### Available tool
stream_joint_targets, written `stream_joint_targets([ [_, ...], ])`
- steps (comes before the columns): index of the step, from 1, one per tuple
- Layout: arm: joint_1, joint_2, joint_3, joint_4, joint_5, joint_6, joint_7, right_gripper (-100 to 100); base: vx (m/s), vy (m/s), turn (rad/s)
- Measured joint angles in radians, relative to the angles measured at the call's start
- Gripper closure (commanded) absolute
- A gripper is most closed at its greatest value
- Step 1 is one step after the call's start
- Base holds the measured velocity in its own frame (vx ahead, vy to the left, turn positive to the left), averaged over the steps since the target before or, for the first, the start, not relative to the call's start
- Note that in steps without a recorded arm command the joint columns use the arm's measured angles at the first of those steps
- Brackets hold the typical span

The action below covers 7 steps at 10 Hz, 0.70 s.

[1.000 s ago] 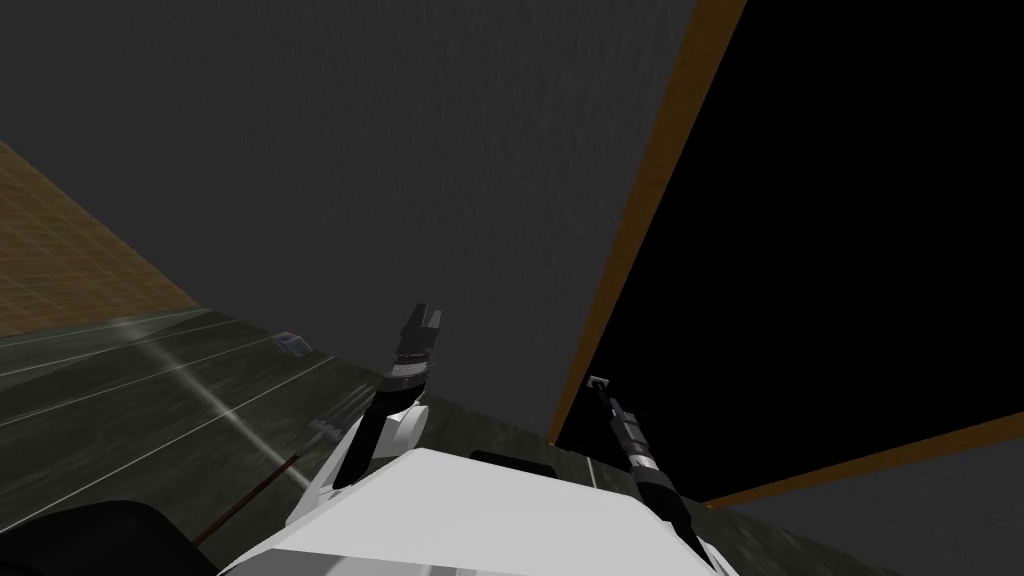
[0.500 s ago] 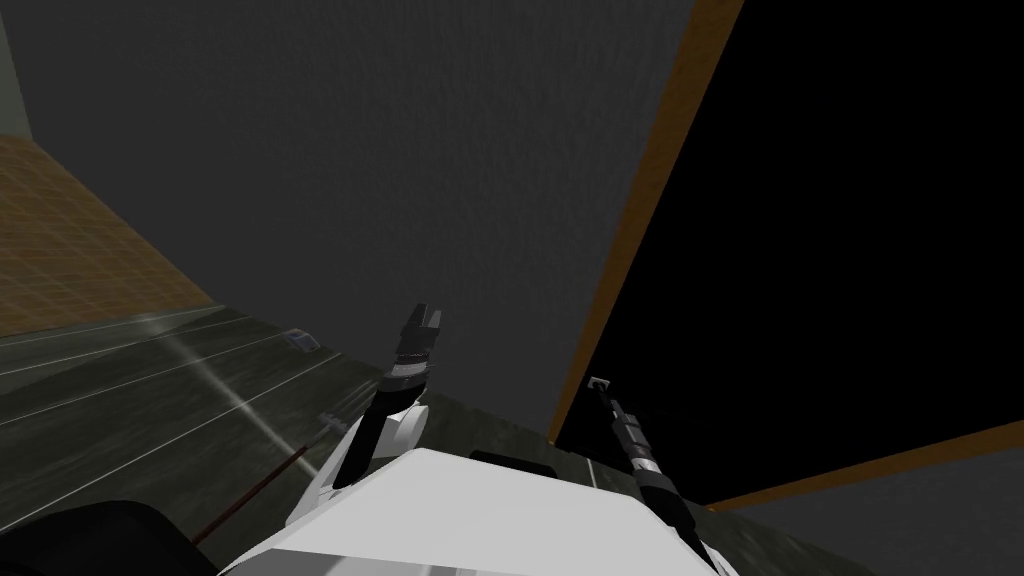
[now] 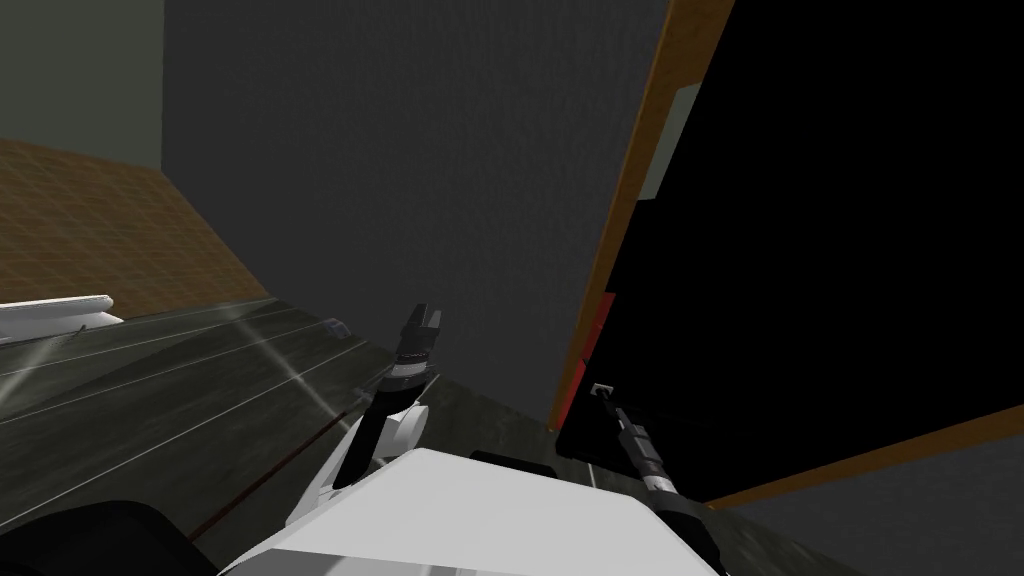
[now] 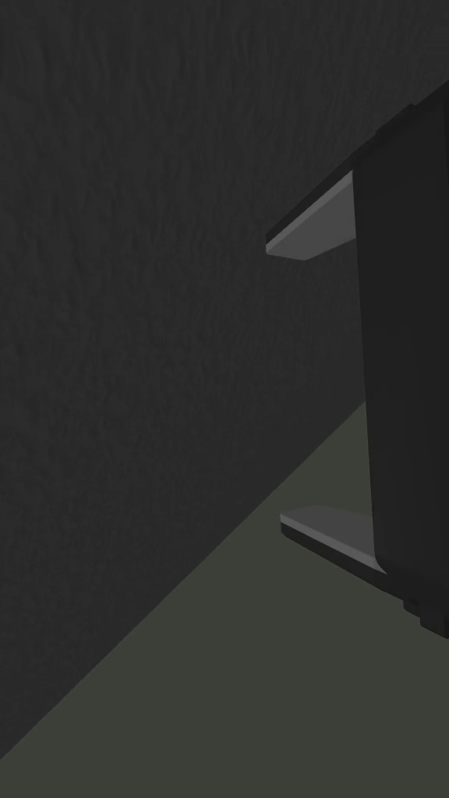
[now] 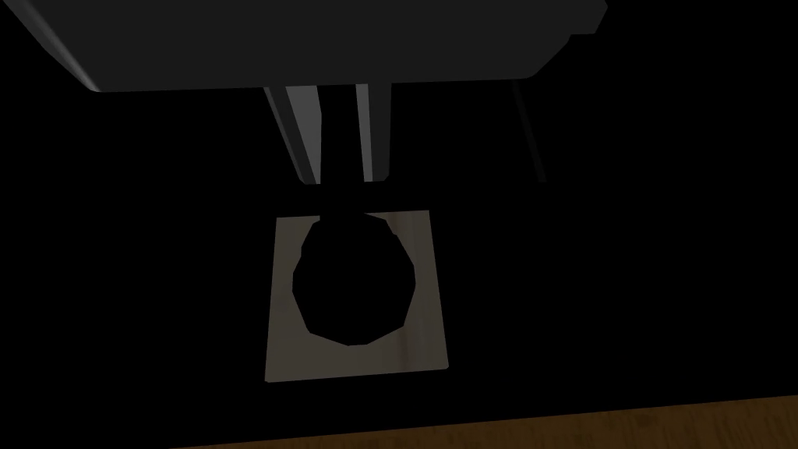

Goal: Pull the door open

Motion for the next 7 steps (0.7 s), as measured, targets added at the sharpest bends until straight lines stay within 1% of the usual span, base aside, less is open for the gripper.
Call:
stream_joint_targets([
  [1, 0.0, -0.006, 0.007, 0.015, 0.004, -0.019, -0.009, 100, -0.175, -0.058, 0.139],
  [2, 0.009, -0.016, 0.015, 0.022, 0.008, -0.039, -0.02, 100, -0.191, -0.053, 0.134],
  [3, 0.022, -0.025, 0.022, 0.018, 0.011, -0.054, -0.031, 100, -0.087, -0.019, 0.021],
  [4, 0.026, -0.025, 0.025, 0.019, 0.012, -0.056, -0.033, 100, -0.134, -0.044, 0.171],
  [5, 0.036, -0.029, 0.025, 0.015, 0.012, -0.061, -0.034, 100, -0.203, -0.065, 0.181],
  [6, 0.039, -0.036, 0.028, 0.023, 0.013, -0.078, -0.04, 100, -0.212, -0.063, 0.164],
  [7, 0.037, -0.041, 0.032, 0.045, 0.015, -0.103, -0.047, 100, -0.209, -0.096, 0.19],
])
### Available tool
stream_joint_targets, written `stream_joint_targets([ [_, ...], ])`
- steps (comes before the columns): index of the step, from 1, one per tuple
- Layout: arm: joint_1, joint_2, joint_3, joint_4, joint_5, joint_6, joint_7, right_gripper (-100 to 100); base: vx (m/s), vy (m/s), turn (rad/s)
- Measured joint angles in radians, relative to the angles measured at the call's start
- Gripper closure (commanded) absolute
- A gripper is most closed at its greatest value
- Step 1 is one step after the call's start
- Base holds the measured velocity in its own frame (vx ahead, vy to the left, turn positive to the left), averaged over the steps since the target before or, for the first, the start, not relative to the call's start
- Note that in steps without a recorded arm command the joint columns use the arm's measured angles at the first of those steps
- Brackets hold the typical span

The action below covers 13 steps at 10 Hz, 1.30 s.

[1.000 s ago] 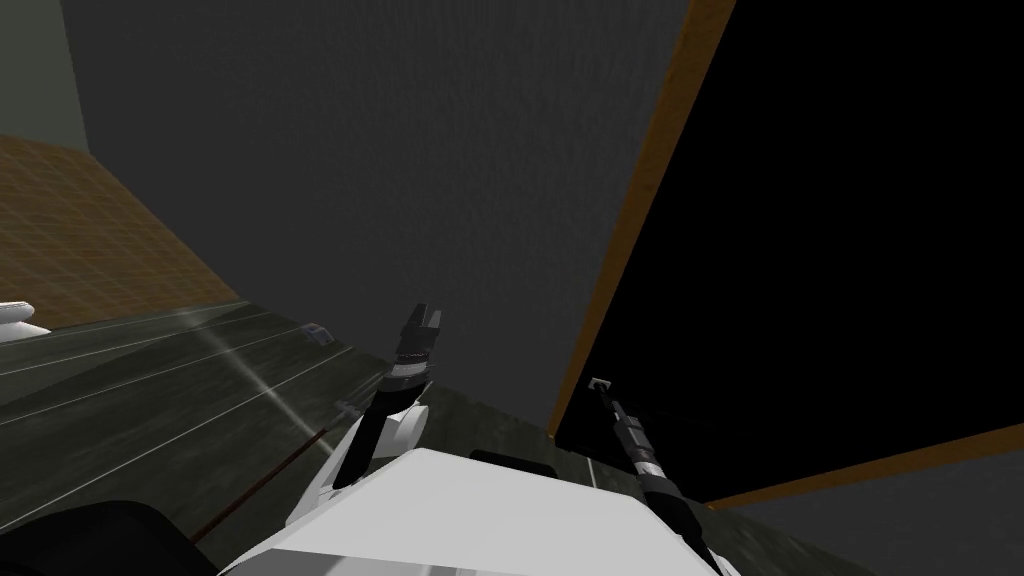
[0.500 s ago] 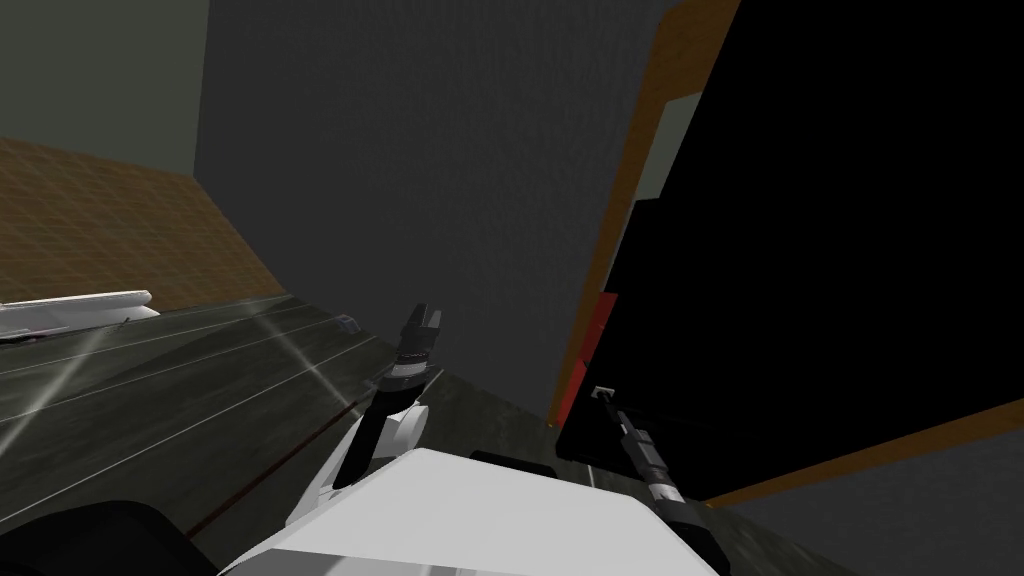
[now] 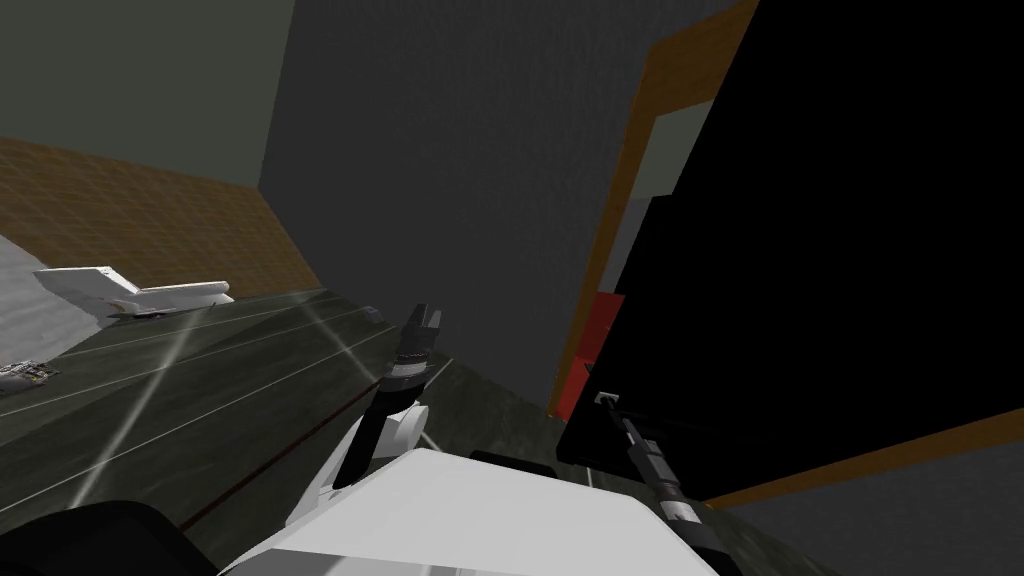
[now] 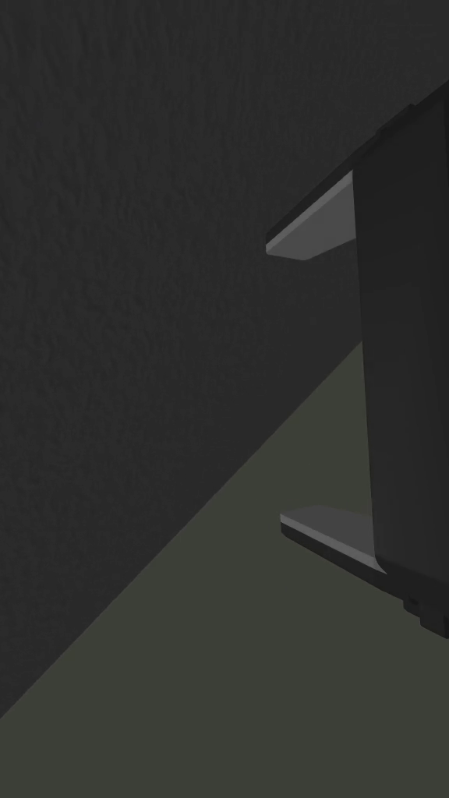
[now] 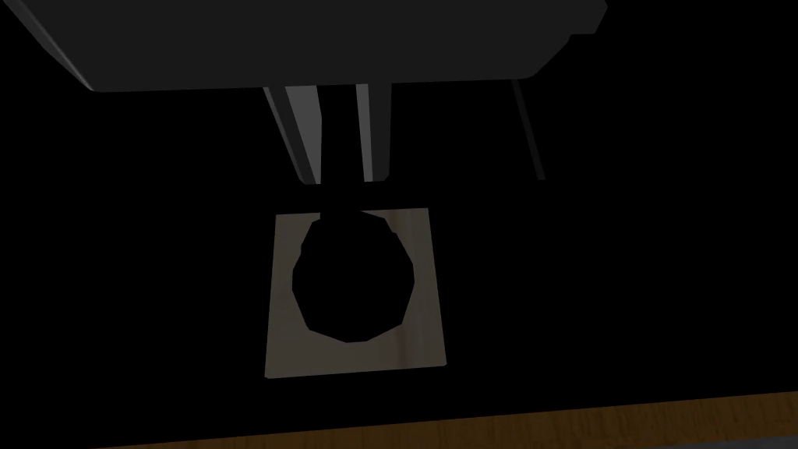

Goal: Pull the door open

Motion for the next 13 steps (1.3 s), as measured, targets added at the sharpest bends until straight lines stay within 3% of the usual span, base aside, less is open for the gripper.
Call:
stream_joint_targets([
  [5, 0.056, -0.024, 0.02, 0.005, 0.008, -0.071, -0.024, 100, -0.198, -0.065, 0.141],
  [13, 0.058, -0.037, 0.032, 0.046, 0.01, -0.124, -0.038, 100, -0.198, -0.065, 0.171],
])
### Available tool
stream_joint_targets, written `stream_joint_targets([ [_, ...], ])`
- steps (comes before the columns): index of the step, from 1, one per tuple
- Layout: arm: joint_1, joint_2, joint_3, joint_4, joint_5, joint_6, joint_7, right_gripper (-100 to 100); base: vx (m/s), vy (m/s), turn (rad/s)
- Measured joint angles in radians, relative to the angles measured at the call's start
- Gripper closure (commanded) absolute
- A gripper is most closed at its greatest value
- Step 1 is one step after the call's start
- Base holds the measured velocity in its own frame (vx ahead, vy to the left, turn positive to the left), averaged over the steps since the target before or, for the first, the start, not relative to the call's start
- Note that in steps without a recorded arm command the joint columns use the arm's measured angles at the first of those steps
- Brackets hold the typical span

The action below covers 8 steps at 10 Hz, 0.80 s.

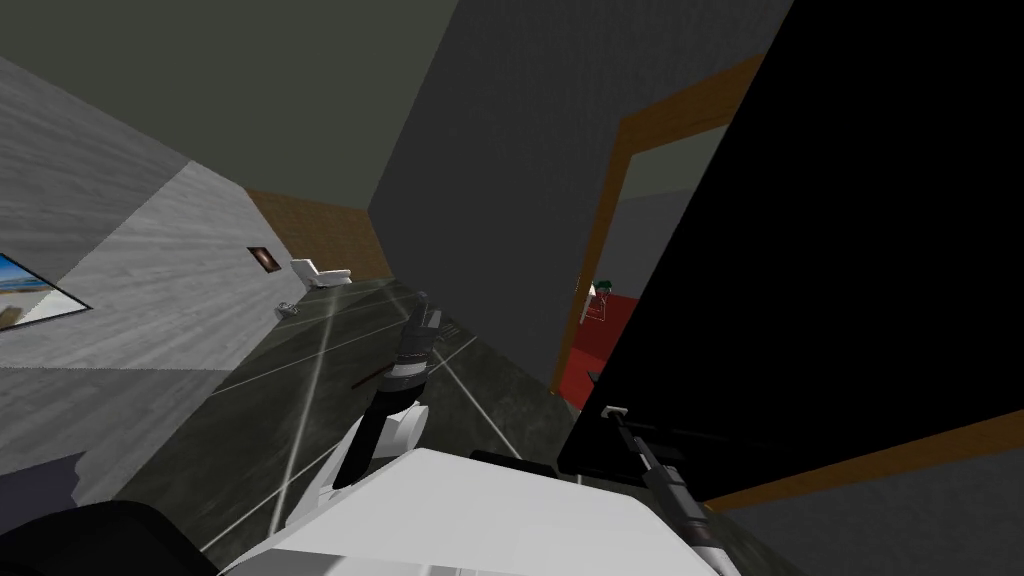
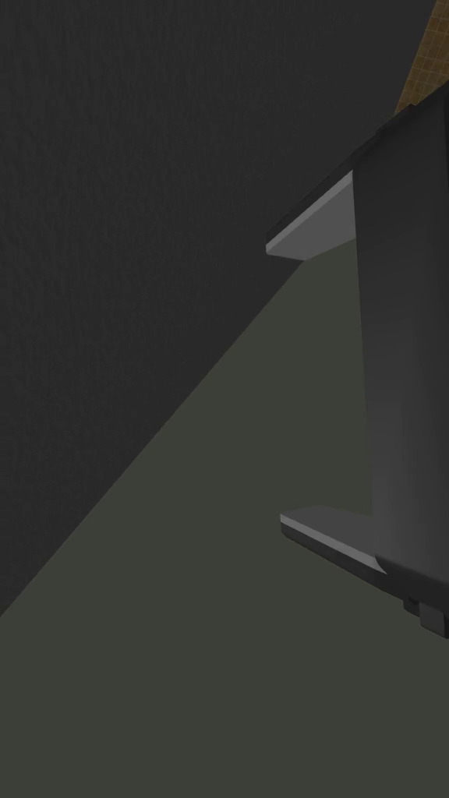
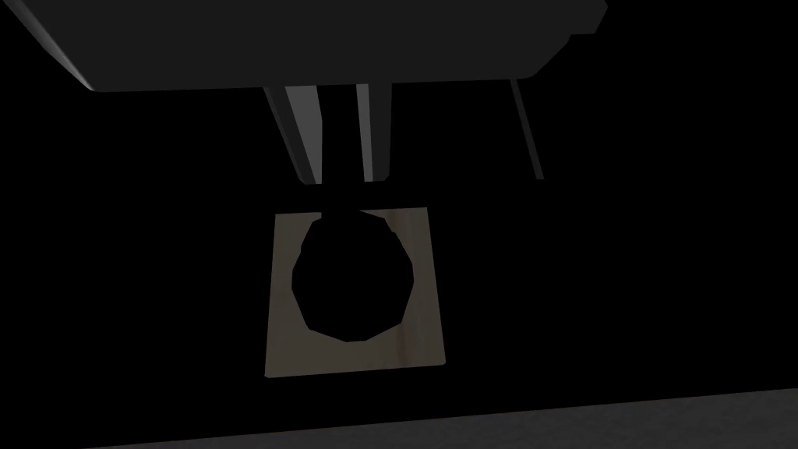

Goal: Pull the door open

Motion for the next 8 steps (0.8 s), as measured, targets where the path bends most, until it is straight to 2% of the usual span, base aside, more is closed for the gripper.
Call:
stream_joint_targets([
  [3, -0.001, -0.003, 0.006, 0.023, 0.002, -0.026, -0.004, 100, -0.232, -0.076, 0.152],
  [5, 0.0, -0.004, 0.009, 0.03, 0.003, -0.033, -0.006, 100, -0.123, -0.03, 0.046],
  [6, 0.012, -0.001, 0.004, -0.01, 0.008, -0.006, -0.001, 100, -0.2, -0.057, 0.066],
  [7, 0.011, 0.002, 0.0, -0.028, 0.013, 0.011, 0.003, 100, -0.21, -0.043, 0.04],
  [8, 0.003, 0.005, -0.002, -0.03, 0.018, 0.015, 0.004, 100, -0.243, -0.047, 0.056],
])
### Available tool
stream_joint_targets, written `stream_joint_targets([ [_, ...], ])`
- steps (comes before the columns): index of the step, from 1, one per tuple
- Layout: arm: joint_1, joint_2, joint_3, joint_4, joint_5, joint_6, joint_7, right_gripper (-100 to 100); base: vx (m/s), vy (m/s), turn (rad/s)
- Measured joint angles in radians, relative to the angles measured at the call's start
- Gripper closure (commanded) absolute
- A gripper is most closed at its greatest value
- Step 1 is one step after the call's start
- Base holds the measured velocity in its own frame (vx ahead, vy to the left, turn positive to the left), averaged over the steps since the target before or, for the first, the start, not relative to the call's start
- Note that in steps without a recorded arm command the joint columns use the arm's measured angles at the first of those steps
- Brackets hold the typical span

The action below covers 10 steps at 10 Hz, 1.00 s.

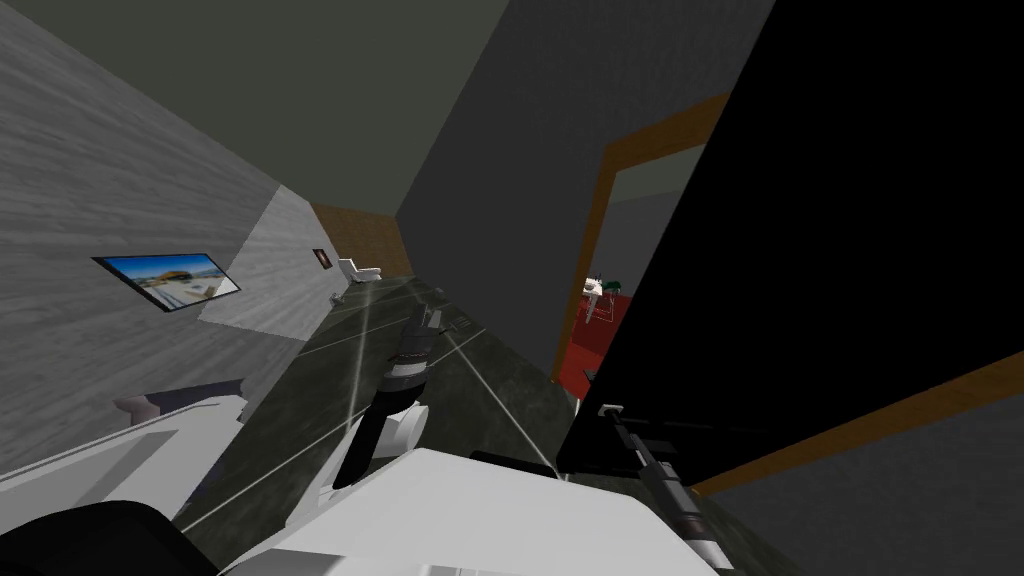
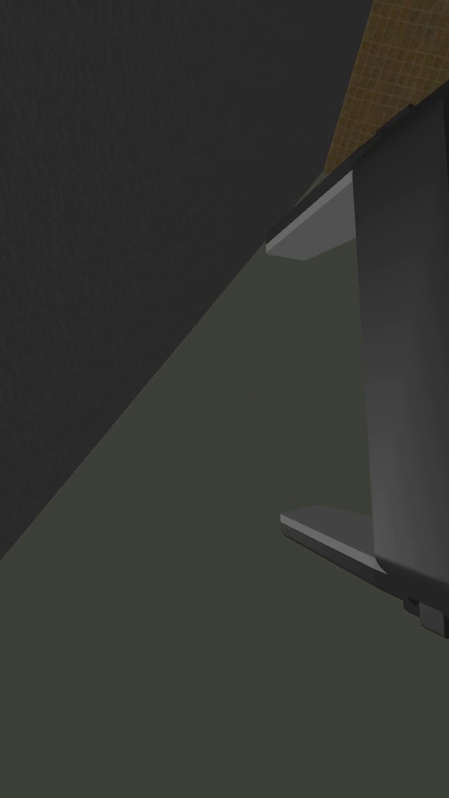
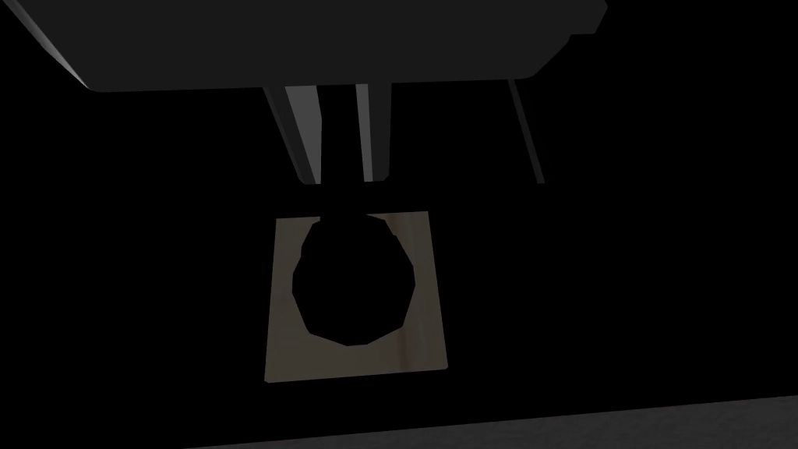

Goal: Pull the door open

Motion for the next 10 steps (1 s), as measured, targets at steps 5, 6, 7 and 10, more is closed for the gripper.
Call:
stream_joint_targets([
  [5, -0.018, 0.028, -0.005, -0.043, 0.036, 0.056, 0.009, 100, -0.15, -0.048, 0.038],
  [6, -0.003, 0.029, -0.006, -0.077, 0.039, 0.075, 0.01, 100, -0.137, -0.07, 0.057],
  [7, -0.018, 0.042, -0.007, -0.071, 0.049, 0.081, 0.016, 100, -0.131, -0.056, 0.073],
  [10, -0.01, 0.054, -0.009, -0.116, 0.063, 0.112, 0.021, 100, -0.103, -0.058, 0.045],
])
